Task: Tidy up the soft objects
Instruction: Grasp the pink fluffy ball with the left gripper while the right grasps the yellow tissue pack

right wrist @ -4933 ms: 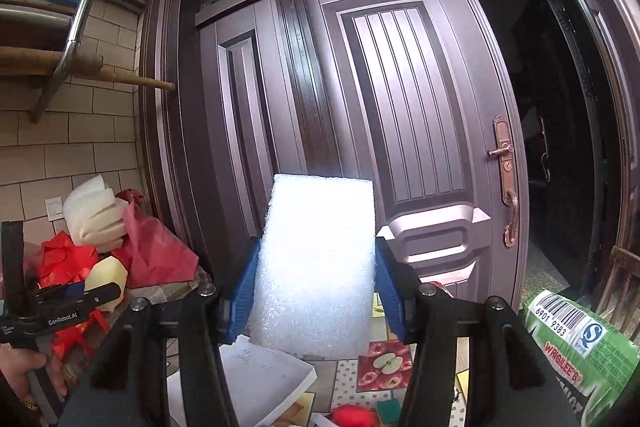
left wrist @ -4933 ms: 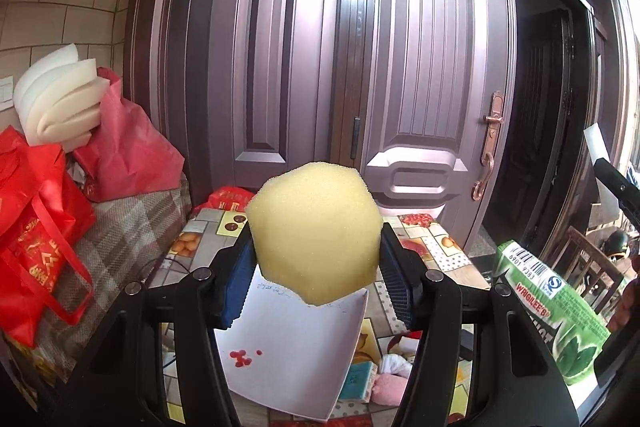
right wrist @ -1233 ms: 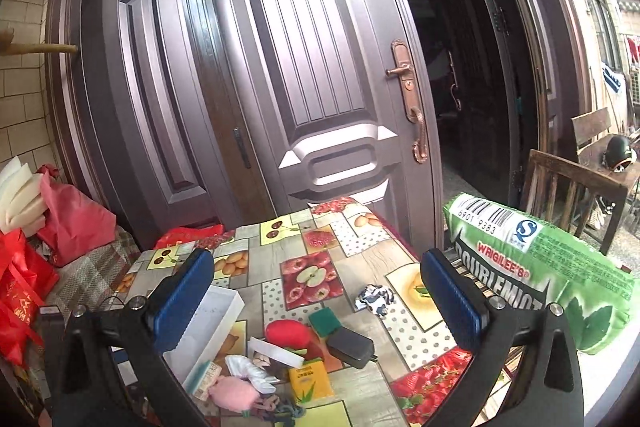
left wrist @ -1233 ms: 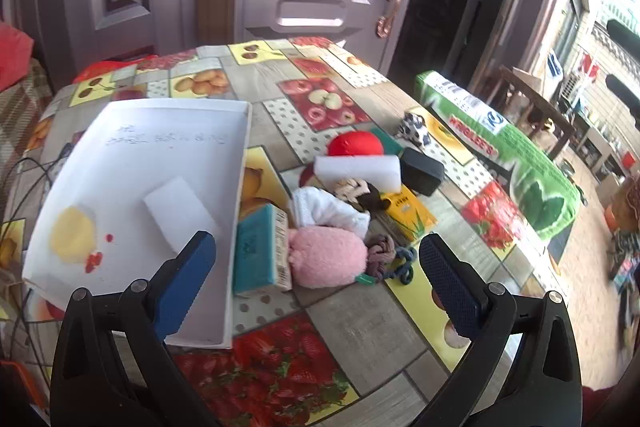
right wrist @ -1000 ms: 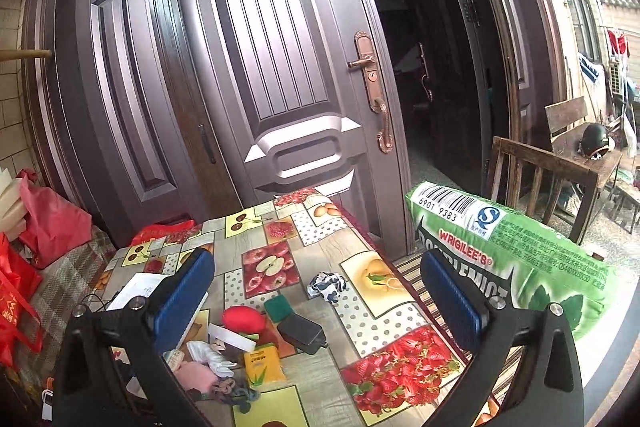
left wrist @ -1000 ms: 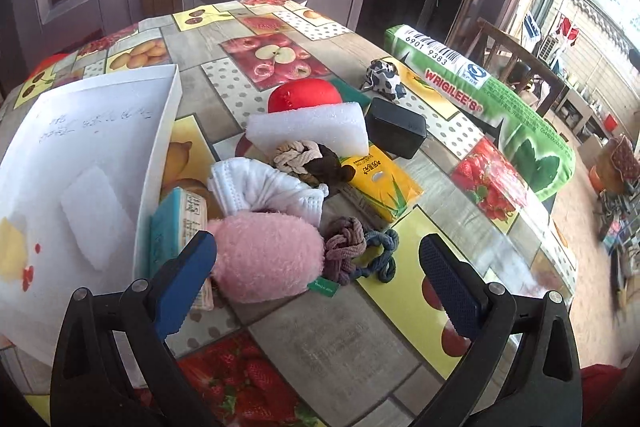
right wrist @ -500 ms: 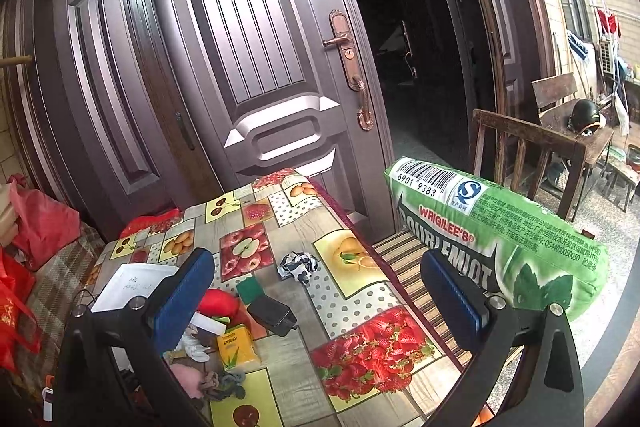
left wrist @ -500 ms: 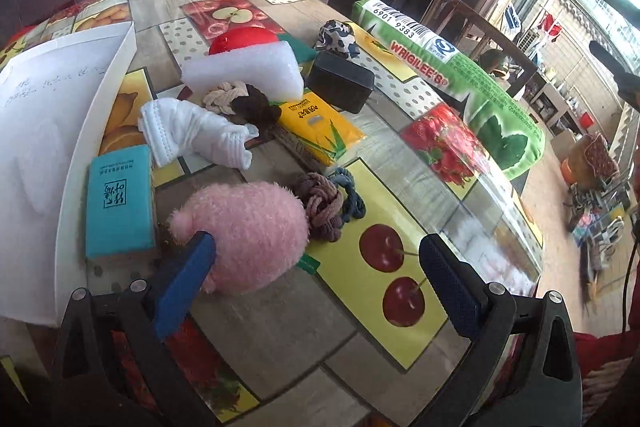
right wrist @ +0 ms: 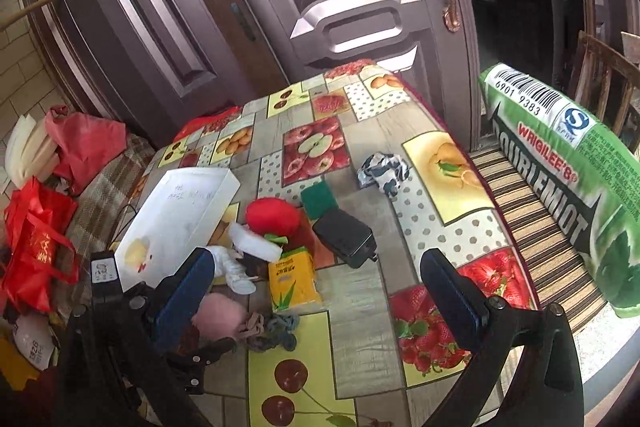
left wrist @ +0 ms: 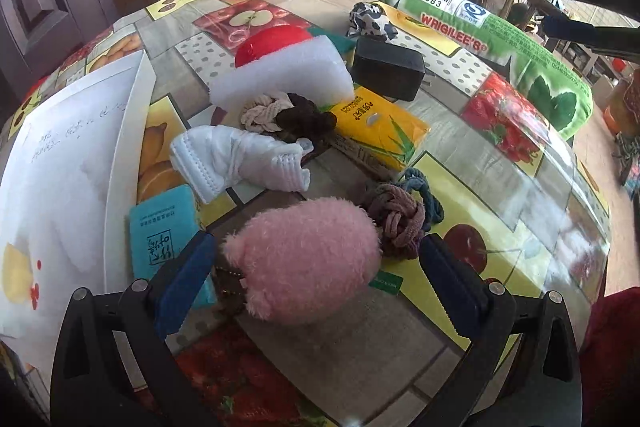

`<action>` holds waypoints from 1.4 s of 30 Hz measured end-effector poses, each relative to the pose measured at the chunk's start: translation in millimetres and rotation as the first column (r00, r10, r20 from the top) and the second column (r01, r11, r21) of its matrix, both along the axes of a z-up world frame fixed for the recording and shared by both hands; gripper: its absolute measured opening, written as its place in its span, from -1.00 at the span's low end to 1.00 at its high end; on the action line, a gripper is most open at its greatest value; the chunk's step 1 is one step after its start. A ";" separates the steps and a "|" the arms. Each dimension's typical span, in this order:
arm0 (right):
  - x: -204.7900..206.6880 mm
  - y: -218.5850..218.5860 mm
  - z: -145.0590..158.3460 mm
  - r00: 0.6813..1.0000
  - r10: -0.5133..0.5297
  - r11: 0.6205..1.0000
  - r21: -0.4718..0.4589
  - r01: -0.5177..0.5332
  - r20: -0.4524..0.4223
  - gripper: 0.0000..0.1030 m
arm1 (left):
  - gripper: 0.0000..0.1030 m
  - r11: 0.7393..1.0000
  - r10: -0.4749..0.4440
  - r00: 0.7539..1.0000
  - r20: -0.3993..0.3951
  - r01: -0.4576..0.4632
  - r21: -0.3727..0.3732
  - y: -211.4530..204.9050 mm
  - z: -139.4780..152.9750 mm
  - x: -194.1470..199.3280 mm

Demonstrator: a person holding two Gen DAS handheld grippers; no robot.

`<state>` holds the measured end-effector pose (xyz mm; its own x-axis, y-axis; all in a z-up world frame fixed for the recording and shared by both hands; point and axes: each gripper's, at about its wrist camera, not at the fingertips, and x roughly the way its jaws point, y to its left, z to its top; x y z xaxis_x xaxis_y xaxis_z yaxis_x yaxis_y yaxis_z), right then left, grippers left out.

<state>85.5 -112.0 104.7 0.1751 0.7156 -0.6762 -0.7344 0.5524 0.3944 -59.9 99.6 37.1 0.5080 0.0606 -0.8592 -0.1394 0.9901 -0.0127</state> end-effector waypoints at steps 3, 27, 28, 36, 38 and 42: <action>-3.5 30.4 -29.6 0.997 0.071 0.993 -0.101 -0.069 0.010 0.99 | 0.86 1.000 0.015 1.000 -0.020 -0.016 -0.012 -1.0 -9.9 -0.9; -6.1 45.7 -31.4 0.992 0.120 0.991 -0.065 -0.117 0.031 -0.09 | 0.17 0.977 0.205 0.961 0.185 -0.189 -0.102 12.7 48.4 -54.6; -7.6 38.9 -18.6 0.993 0.108 0.994 -0.031 -0.106 0.053 -0.09 | 0.17 0.975 0.215 0.953 0.215 -0.199 -0.094 13.3 60.3 -58.4; -28.7 -9.5 102.3 0.963 -0.022 0.957 0.284 -0.057 0.268 -0.09 | 0.18 0.923 0.350 0.821 0.452 -0.384 -0.016 38.5 171.0 -90.2; -37.9 -18.2 121.2 0.949 -0.052 0.940 0.336 -0.059 0.311 -0.09 | 0.18 0.897 0.395 0.784 0.479 -0.442 -0.017 46.6 185.0 -99.8; -47.4 -23.0 136.4 0.943 -0.066 0.918 0.390 -0.071 0.327 -0.09 | 0.18 0.868 0.434 0.744 0.508 -0.497 -0.014 54.4 201.6 -119.5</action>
<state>38.2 -135.0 241.1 0.3351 0.9095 -0.2459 -0.8599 0.4019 0.3147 -179.4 154.0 238.7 0.7317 0.4813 -0.4826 -0.5903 0.8015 -0.0957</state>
